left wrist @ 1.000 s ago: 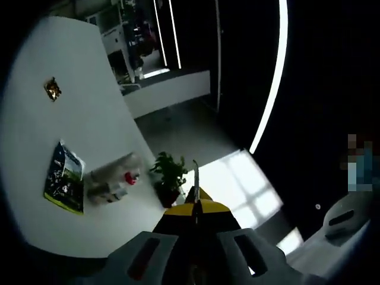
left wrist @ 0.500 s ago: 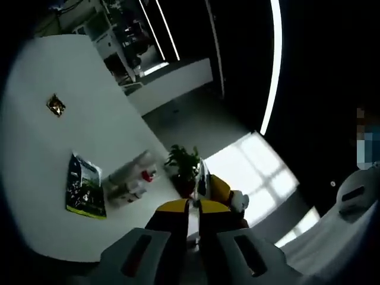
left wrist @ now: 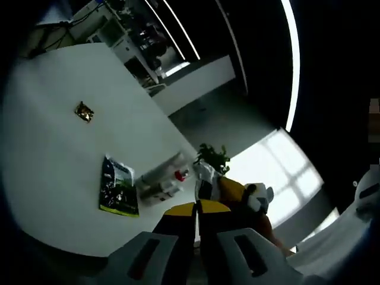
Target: Arrange the skincare products in the storage area until every visible bottle or jar stands upright without overlapping.
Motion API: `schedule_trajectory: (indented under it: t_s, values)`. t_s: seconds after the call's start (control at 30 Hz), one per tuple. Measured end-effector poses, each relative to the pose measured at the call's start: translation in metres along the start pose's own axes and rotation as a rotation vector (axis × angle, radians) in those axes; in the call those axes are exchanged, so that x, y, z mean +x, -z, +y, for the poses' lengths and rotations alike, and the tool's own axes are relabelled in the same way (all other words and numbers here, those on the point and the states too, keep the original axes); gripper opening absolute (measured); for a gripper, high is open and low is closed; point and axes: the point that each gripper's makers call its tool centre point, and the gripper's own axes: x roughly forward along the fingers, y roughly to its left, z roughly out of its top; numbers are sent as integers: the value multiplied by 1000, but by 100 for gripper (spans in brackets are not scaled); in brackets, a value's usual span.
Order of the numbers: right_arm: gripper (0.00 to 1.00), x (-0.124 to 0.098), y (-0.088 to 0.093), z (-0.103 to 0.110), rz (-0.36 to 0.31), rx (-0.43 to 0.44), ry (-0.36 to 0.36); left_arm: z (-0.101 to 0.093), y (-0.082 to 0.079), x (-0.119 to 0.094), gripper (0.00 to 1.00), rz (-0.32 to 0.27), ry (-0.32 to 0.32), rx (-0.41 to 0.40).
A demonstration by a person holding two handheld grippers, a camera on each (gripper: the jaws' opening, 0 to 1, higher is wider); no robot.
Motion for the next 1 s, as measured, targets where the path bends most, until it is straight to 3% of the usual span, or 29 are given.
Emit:
schedule_trajectory:
  t_s: [0.27, 0.3, 0.4, 0.7, 1.0]
  values:
    - [1, 21, 19, -21, 158, -187, 145, 27, 1, -4, 0, 25, -112, -4]
    - [1, 26, 24, -30, 209, -253, 181, 33, 1, -5, 0, 27, -133, -2]
    - [1, 35, 33, -34, 269, -347, 204, 46, 1, -6, 0, 34, -184, -4]
    - [1, 63, 60, -60, 373, -434, 243, 94, 8, -4, 0, 82, -298, 3]
    - [1, 83, 100, -105, 486, -500, 327, 140, 14, 5, 0, 129, -391, -3]
